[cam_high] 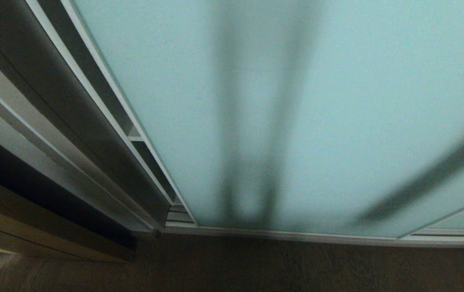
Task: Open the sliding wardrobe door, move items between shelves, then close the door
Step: Close the door
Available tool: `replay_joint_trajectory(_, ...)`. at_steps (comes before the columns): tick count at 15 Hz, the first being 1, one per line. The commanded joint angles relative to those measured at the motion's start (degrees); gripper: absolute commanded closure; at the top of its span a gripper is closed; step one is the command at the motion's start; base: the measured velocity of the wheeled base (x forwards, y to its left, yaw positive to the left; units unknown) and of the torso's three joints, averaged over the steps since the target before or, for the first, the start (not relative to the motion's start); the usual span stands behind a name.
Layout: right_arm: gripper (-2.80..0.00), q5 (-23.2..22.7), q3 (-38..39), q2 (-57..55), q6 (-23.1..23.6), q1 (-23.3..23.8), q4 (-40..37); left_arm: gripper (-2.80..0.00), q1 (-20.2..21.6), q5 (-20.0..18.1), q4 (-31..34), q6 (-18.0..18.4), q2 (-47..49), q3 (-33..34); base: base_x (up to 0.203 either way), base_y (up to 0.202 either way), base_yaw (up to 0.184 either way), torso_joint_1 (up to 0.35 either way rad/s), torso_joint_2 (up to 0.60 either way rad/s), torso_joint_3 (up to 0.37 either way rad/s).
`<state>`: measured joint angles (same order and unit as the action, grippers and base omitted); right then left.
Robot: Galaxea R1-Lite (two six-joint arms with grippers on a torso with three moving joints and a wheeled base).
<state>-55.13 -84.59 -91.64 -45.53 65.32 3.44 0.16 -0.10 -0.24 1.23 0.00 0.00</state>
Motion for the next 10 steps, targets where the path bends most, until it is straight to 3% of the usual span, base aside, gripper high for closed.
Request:
replay_joint_trajectory(1,0.00,-0.25,1.07,1.88,-0.34,-0.59,-0.23,0.00,0.02,0.01,-0.02,0.00,0.09,0.00,0.000,0.000,0.000,0.000,0.00,0.000)
replay_joint_trajectory(10,0.00,-0.25,7.79,8.47,-0.26,-4.76,-0.37,0.00,0.02,0.01,-0.02,0.00,0.09,0.00,0.000,0.000,0.000,0.000,0.00,0.000)
